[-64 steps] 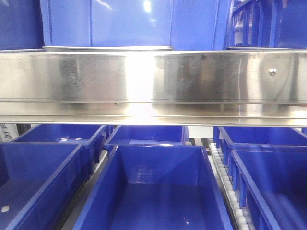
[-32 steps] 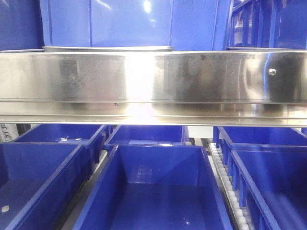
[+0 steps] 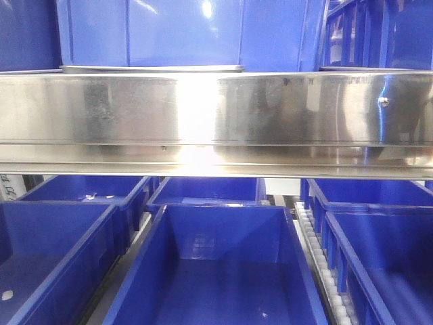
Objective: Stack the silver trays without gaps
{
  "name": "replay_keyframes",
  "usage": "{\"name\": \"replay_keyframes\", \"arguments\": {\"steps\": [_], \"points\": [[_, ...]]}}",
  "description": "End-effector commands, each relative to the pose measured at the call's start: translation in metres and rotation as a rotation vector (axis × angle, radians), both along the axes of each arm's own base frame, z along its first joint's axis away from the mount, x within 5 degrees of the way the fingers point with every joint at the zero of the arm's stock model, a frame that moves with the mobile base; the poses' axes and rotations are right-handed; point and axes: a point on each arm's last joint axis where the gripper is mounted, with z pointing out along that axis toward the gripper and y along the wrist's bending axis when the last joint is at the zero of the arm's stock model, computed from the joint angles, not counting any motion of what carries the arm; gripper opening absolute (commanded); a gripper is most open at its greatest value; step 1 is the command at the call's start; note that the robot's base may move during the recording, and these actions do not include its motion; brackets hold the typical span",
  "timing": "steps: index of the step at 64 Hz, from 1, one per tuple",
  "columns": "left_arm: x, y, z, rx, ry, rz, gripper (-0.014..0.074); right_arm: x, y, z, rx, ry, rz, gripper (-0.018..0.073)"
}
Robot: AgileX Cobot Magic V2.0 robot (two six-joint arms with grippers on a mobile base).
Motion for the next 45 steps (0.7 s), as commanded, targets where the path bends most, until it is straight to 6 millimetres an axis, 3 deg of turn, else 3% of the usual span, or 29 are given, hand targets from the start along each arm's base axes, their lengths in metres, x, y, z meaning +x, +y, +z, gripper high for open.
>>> {"name": "replay_keyframes", "arguments": {"steps": [1,19,45], "points": [[-0.0016,-0.0009,0.0022,-0.004,-0.020,-0.015,-0.0008,-0.0009,-0.0006,0.0028,-0.004,-0.033,-0.011,-0.0079],[-0.0016,-0.0009,0.0022,-0.004,-0.020,-0.015,-0.0008,-0.0001,0.0000,-0.0046,0.000,0.048,-0.004,-0.0079],[-0.0016,-0.0009,0.0022,-0.004,-0.020,-0.015,-0.0008,-0.0002,-0.0002,-0.0029,0.000,0.030,-0.005,-0.0079]]}}
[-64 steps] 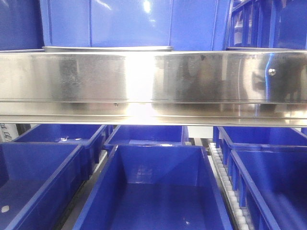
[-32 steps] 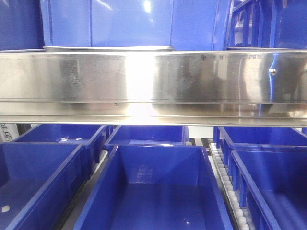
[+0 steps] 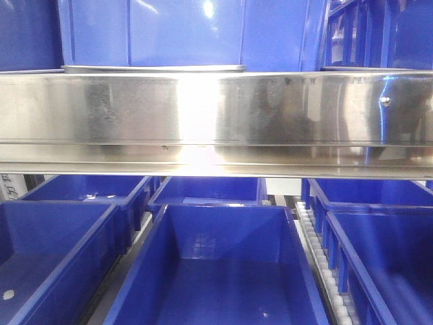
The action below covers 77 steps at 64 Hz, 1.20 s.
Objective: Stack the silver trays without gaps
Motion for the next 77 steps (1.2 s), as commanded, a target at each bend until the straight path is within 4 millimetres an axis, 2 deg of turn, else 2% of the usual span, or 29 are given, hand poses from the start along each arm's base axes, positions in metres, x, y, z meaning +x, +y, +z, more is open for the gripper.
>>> {"name": "replay_keyframes", "arguments": {"steps": [1,28,43,77], "points": [[-0.0016,-0.0009,0.0022,-0.004,-0.019,-0.015,-0.0008,-0.0007,-0.0006,0.0025,-0.002,-0.029,-0.010,-0.0079],[-0.0016,-0.0009,0.0022,-0.004,-0.019,-0.015,-0.0008,-0.0007,-0.0006,0.0025,-0.002,-0.029,-0.010,-0.0079],[-0.0016,-0.0009,0.0022,-0.004,-0.019,-0.015,-0.0008,-0.0014,-0.0007,0.0089,-0.062,-0.096,-0.017,-0.0079],[-0.0016,-0.0009,0.0022,-0.004,-0.019,-0.015,-0.0008,-0.0009,-0.0007,0.0051,-0.057,-0.055,-0.015,-0.0079]]}}
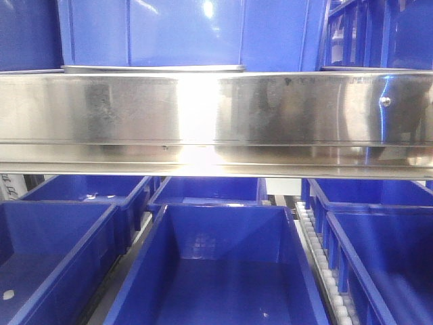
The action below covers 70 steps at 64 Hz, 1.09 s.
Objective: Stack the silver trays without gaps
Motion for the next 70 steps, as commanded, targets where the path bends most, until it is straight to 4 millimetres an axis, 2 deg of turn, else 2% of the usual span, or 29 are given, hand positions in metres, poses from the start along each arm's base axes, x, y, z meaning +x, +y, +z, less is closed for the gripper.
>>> {"name": "replay_keyframes", "arguments": {"steps": [1,9,70], "points": [[-0.0016,-0.0009,0.0022,-0.004,-0.019,-0.015,-0.0008,-0.0006,-0.0004,0.0008,-0.003,-0.010,-0.008,-0.0079],[-0.0016,-0.0009,0.0022,-0.004,-0.019,-0.015,-0.0008,-0.0006,-0.0005,0.0006,0.047,-0.011,-0.004,-0.0079],[-0.0016,-0.0009,0.0022,-0.004,-0.019,-0.015,-0.0008,-0.0005,-0.0004,0.0001,0.047,-0.005,-0.004,-0.0079]]}}
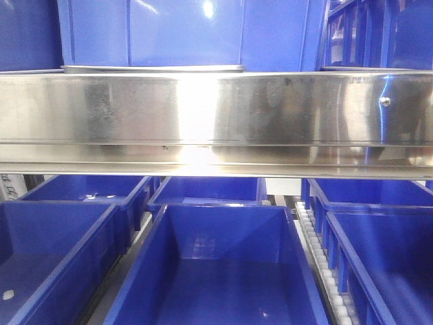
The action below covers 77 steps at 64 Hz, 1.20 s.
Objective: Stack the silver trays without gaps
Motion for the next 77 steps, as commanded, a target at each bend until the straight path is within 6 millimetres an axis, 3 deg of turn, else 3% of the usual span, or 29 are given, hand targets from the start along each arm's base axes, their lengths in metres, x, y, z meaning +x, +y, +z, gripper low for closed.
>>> {"name": "replay_keyframes", "arguments": {"steps": [1,24,38,51,64,77], "points": [[-0.002,-0.001,0.002,-0.004,-0.019,-0.015,-0.0008,-0.001,-0.001,0.002,0.000,-0.020,-0.009,-0.0079],[-0.007,0.005,0.003,-0.009,-0.036,0.024,-0.0008,-0.001,-0.001,0.002,0.000,-0.020,-0.009,-0.0079],[-0.016,0.025,-0.001,-0.123,-0.020,0.228,-0.0008,-0.001,-0.001,0.002,0.000,-0.020,-0.009,-0.0079],[-0.020,0.039,-0.023,-0.248,0.088,0.393,-0.0008,-0.001,-0.001,0.002,0.000,-0.020,-0.009,-0.0079],[-0.014,0.038,-0.051,-0.329,0.170,0.392,-0.0008,-0.001,-0.001,0.002,0.000,-0.020,-0.009,-0.0079],[-0.014,0.039,-0.051,-0.374,0.184,0.385,-0.0008,-0.001,-0.001,0.002,0.000,-0.020,-0.009,-0.0079]]}}
